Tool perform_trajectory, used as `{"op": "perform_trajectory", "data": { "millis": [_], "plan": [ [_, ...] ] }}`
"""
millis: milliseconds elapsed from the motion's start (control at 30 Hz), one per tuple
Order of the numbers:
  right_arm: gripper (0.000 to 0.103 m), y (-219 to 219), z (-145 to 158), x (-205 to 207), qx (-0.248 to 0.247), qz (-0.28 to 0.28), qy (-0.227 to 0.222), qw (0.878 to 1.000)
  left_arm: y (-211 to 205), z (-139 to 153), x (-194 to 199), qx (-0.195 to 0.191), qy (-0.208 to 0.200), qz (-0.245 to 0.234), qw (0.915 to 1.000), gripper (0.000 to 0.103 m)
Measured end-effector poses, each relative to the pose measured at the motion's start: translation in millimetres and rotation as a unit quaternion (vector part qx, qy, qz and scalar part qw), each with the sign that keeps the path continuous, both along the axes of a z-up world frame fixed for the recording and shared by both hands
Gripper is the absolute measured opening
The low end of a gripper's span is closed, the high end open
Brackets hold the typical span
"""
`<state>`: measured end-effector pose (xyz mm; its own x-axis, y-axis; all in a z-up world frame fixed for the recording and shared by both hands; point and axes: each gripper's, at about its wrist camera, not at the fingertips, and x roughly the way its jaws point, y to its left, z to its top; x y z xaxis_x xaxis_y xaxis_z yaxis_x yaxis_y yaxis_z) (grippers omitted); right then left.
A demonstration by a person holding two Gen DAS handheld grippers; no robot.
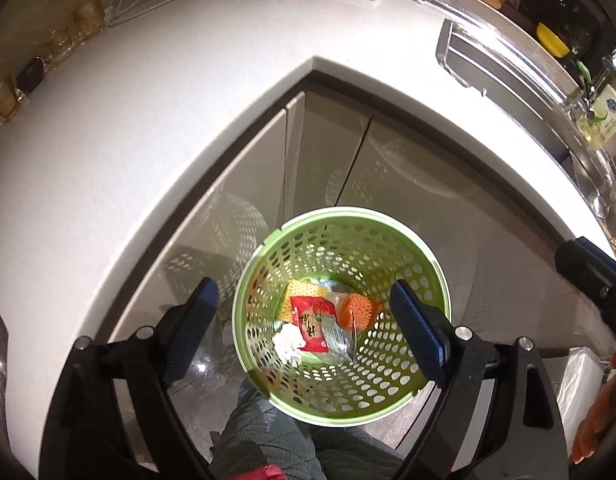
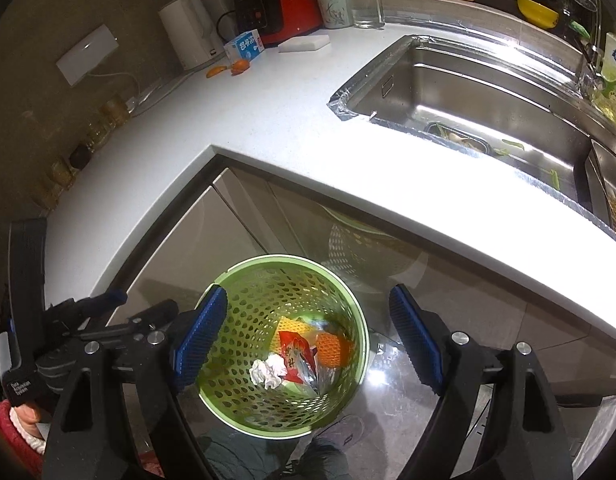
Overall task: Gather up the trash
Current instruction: 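Grasp an orange peel with the right tool while the left tool grasps another orange peel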
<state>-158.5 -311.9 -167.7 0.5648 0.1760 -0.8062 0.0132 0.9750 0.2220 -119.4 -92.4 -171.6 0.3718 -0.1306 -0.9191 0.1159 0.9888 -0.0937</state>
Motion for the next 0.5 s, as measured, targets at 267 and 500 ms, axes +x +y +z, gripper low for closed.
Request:
{"op": "perform_trajectory", "data": {
  "millis": [267, 500],
  "plan": [
    [0.086, 18, 15, 51, -0.016, 0.018, -0.018, 1.000, 35, 40, 66, -0.003, -0.056, 0.027, 0.9980, 0.088],
    [0.092, 54, 37, 140, -0.042, 0.042, -0.044, 0.997, 69, 54, 164, 0.016, -0.109, 0.017, 0.9938, 0.088]
  ]
}}
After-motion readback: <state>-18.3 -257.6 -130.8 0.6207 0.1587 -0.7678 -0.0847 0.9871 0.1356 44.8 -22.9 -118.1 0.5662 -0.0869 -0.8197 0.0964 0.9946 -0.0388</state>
